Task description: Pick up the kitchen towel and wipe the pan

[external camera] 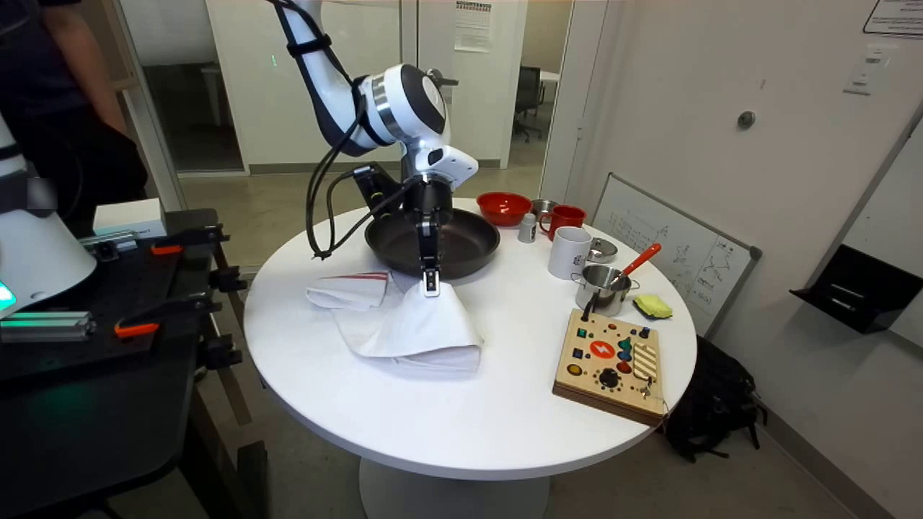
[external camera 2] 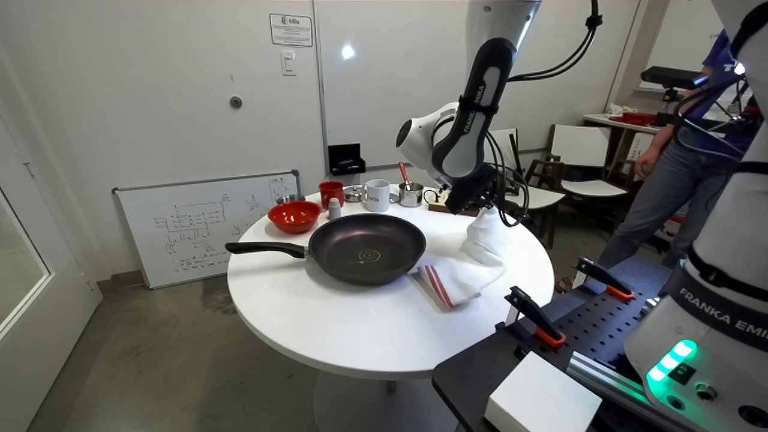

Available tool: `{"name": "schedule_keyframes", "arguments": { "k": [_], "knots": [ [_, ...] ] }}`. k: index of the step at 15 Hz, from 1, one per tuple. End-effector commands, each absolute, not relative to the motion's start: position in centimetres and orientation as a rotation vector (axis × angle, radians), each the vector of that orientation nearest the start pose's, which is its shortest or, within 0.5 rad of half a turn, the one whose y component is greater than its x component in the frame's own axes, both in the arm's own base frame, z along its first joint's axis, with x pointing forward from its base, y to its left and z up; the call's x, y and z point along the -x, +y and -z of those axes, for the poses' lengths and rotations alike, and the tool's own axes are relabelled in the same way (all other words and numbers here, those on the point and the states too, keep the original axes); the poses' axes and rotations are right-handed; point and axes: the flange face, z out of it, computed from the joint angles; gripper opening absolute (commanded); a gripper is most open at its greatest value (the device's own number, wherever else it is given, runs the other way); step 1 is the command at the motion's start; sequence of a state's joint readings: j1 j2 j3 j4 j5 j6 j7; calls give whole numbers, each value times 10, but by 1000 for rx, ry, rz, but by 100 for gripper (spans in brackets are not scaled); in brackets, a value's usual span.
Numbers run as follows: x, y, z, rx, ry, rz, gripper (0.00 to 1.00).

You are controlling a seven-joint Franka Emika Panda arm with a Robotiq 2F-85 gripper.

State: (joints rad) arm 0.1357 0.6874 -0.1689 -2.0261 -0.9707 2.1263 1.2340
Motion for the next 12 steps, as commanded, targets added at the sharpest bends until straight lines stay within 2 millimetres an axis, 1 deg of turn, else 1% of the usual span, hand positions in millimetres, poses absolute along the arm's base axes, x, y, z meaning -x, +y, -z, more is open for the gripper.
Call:
{"name": "schedule_keyframes", "arguments": {
  "k": [1, 4, 7, 8, 10, 12],
  "knots": [
    [-540, -57, -88, -1973, -586, -3, 4],
    [-540, -53, -84, -1894, -614, 35, 3],
    [-540, -51, -72, -1845, -618, 62, 4],
    [-541, -51, -66, -1865, -619, 61, 3],
    [-546, -57, -52, -1983, -673, 29, 3],
    [-546, -69, -42, -2079, -758, -2, 3]
  ]
}}
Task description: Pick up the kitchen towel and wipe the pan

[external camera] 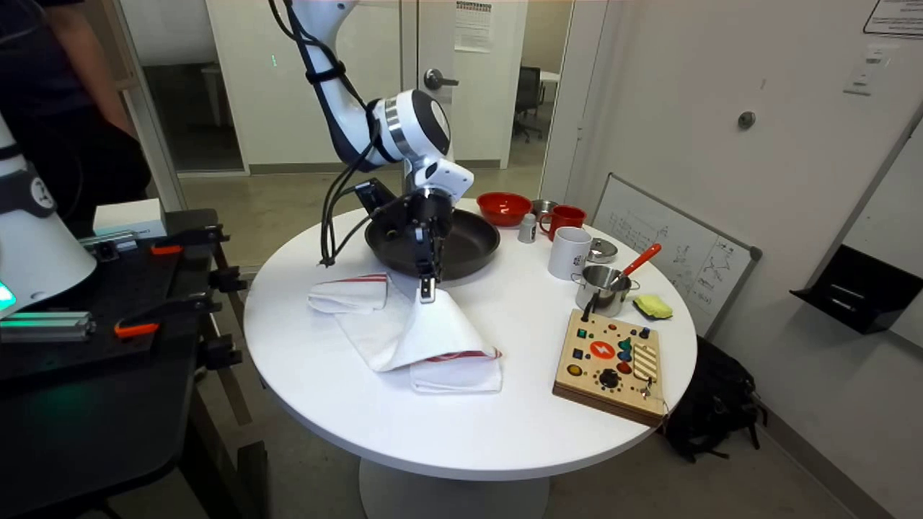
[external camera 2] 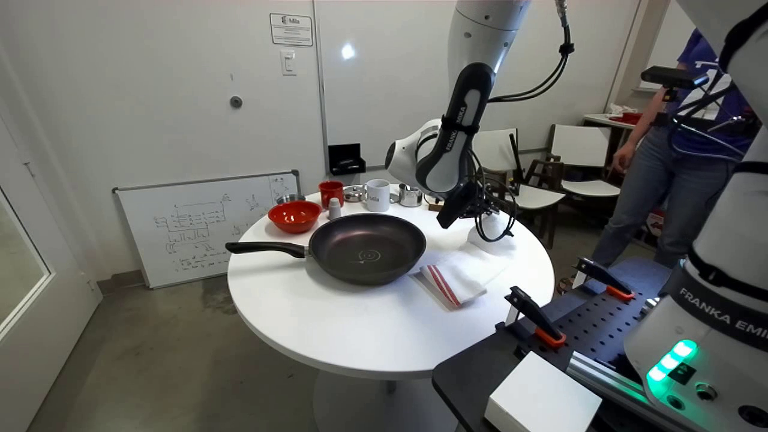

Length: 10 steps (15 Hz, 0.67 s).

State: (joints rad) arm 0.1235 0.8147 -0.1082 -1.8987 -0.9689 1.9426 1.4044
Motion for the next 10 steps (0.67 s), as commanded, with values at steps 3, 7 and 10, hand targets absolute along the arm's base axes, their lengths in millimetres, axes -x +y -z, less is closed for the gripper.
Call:
{"name": "schedule_keyframes", "arguments": {
  "k": [3, 7, 10],
  "knots": [
    [-541, -95, -30, -2157, -910, -65, 4],
    [-537, -119, -22, -2152, -972, -181, 4],
    [-533, -123, -19, -2111, -920, -232, 4]
  ]
}}
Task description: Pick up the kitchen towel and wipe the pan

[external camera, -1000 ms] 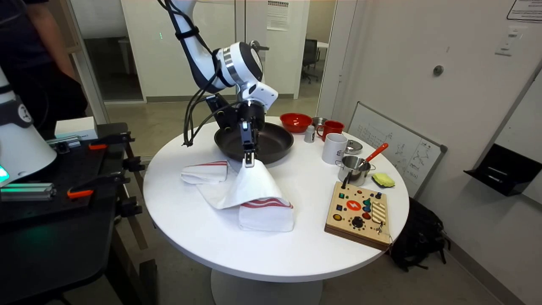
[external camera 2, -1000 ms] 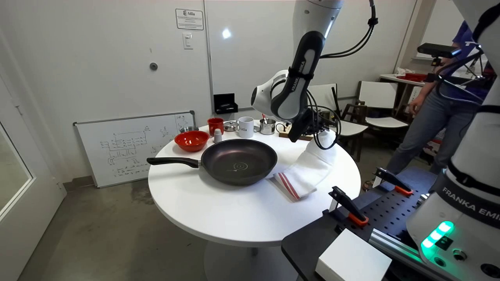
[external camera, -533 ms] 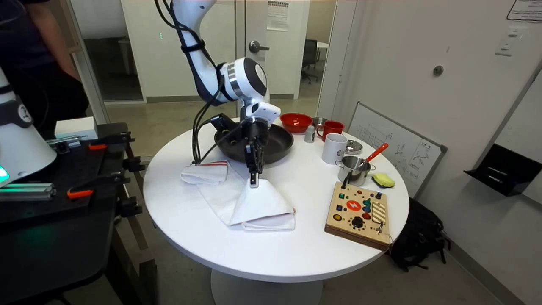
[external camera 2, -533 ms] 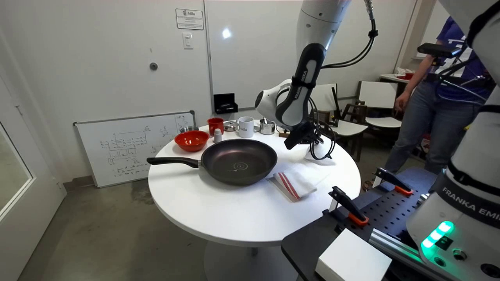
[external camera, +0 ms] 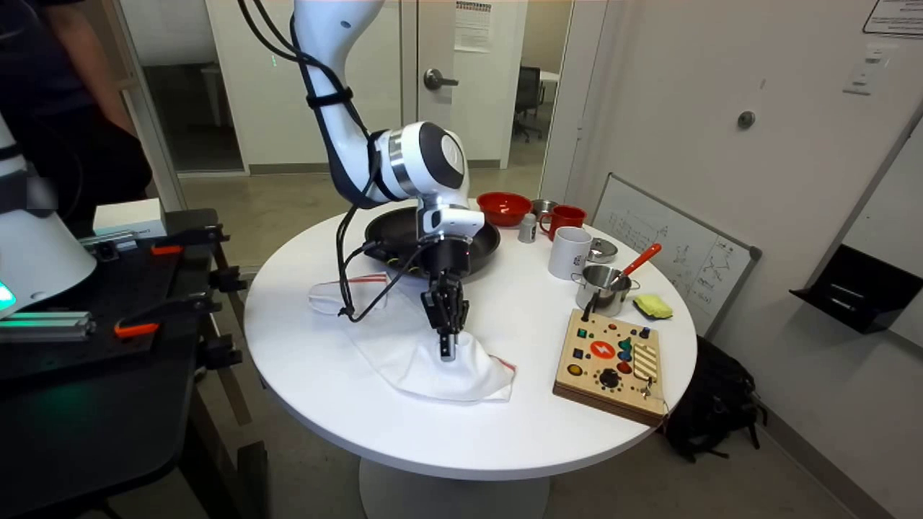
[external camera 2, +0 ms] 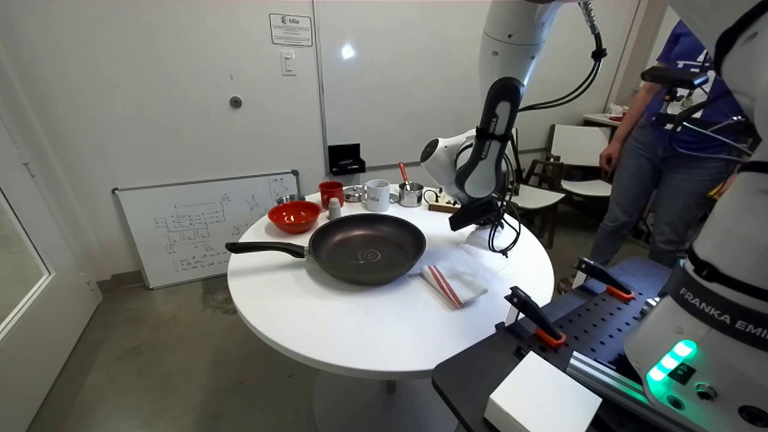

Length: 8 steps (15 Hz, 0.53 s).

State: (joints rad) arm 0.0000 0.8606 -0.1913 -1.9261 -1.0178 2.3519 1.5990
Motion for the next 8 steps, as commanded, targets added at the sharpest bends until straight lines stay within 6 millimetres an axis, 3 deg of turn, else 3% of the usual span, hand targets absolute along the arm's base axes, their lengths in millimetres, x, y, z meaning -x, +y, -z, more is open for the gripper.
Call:
{"name": "schedule_keyframes", "arguments": {
  "k": [1, 7, 8],
  "knots": [
    [-533, -123, -17, -2101, -902, -250, 3],
    [-531, -115, -7, -2089, -841, -299, 2],
    [-530, -116, -5, -2096, -844, -294, 29]
  ]
}}
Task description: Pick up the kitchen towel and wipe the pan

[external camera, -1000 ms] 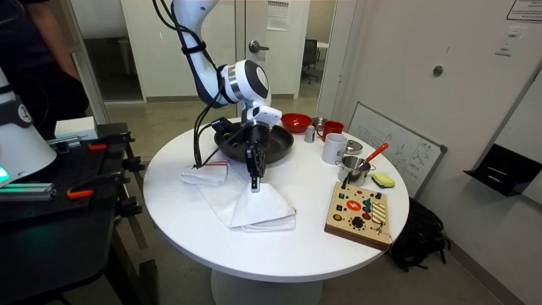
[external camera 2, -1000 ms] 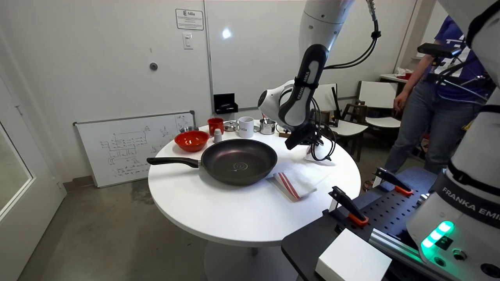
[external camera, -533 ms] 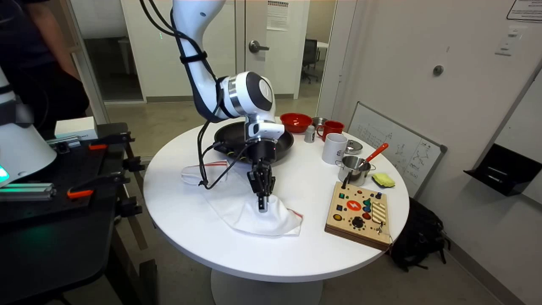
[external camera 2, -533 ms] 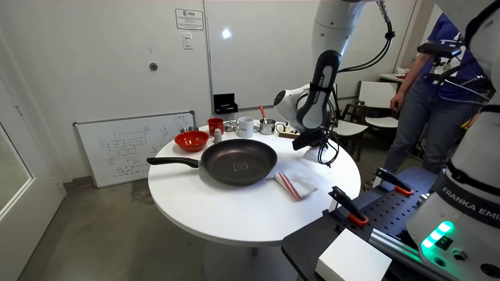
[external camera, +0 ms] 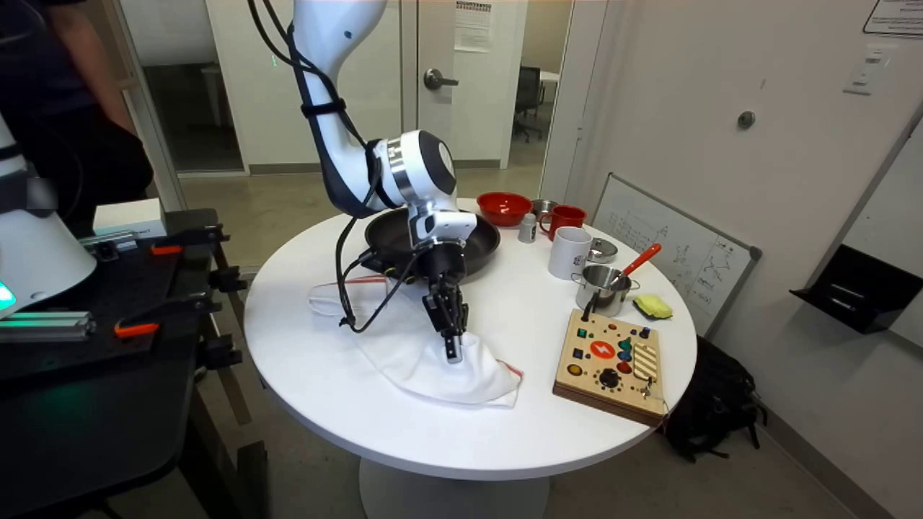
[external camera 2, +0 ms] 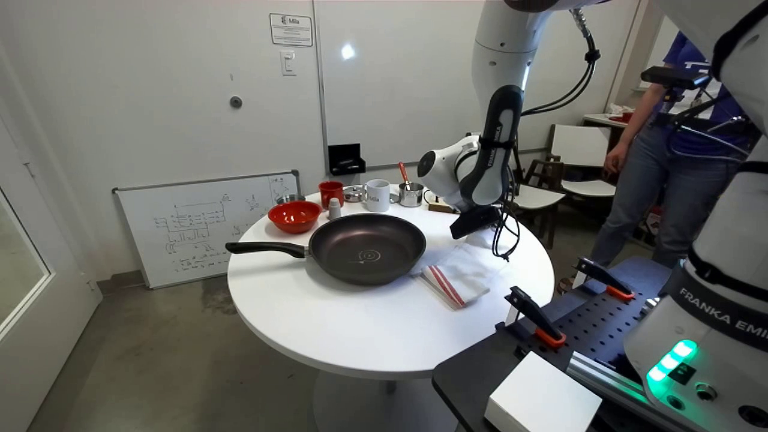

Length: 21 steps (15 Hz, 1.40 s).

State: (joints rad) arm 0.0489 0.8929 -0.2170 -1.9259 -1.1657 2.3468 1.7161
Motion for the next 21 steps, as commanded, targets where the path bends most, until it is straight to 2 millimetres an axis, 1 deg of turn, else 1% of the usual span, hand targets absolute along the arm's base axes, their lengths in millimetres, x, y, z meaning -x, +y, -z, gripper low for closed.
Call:
{"name": "schedule_keyframes", "arguments": {
  "k": [1, 2, 5, 7, 8, 10, 11, 12, 13, 14, 17, 19, 21],
  "knots": [
    [-530, -117, -5, -2099, -863, -296, 29],
    [-531, -116, -7, -2121, -896, -308, 35],
    [-541, -104, -25, -2218, -979, -350, 58],
    [-551, -93, -45, -2292, -1014, -382, 72],
    [-556, -86, -58, -2336, -1026, -400, 81],
    [-559, -79, -78, -2372, -1055, -376, 95],
    [-558, -77, -88, -2386, -1074, -349, 99],
    [-553, -78, -98, -2423, -1098, -305, 100],
    [-547, -80, -106, -2421, -1120, -248, 100],
    [-542, -84, -116, -2440, -1139, -235, 100],
    [-521, -98, -138, -2518, -1172, -160, 100],
    [-508, -102, -146, -2617, -1197, -154, 100],
    [-495, -96, -148, -2724, -1170, -171, 100]
  ]
}}
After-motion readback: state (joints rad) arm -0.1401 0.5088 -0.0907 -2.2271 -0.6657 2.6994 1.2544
